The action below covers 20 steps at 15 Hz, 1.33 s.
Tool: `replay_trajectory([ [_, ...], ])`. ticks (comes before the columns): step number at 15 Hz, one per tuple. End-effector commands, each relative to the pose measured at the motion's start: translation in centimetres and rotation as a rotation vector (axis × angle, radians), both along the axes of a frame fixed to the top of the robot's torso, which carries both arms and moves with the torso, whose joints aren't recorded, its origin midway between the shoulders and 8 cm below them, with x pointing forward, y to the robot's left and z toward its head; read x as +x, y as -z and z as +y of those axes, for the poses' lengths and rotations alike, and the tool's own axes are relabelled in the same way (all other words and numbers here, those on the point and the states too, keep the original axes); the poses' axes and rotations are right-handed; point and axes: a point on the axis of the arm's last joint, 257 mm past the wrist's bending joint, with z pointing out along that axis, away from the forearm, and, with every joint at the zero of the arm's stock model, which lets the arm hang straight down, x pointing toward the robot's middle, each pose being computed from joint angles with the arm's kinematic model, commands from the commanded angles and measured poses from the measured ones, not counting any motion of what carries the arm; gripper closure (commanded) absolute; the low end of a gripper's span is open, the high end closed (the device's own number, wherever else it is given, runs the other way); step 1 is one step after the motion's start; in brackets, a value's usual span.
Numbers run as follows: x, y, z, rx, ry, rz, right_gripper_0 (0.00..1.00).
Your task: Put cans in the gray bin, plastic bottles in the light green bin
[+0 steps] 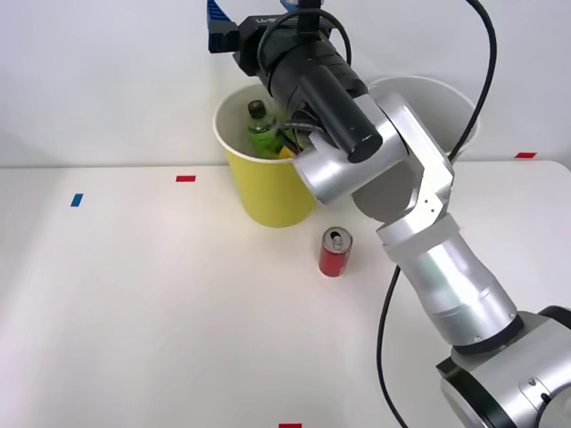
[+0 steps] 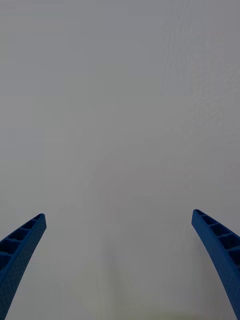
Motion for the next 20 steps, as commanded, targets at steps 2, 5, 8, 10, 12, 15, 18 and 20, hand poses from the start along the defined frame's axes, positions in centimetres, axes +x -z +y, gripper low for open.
replay_trajectory([
  [2,-3.3,0.4,-2.9,0.11,-0.099,-0.074,0.0],
  [5,-7.1,1.1,-6.0,0.159,-0.097,-0.085,0.0],
  [8,-9.3,3.2,-8.8,0.14,-0.061,-0.08,0.0],
  [10,-10.6,5.4,-11.5,0.117,-0.005,-0.064,0.0],
  [12,-12.0,8.1,-14.6,0.111,0.064,-0.027,0.0],
  [15,-13.7,13.9,-18.4,0.079,0.166,0.073,0.0],
  [18,-14.5,17.6,-21.0,0.043,0.246,0.136,0.0],
  [20,-15.0,19.0,-21.9,0.015,0.276,0.155,0.0],
])
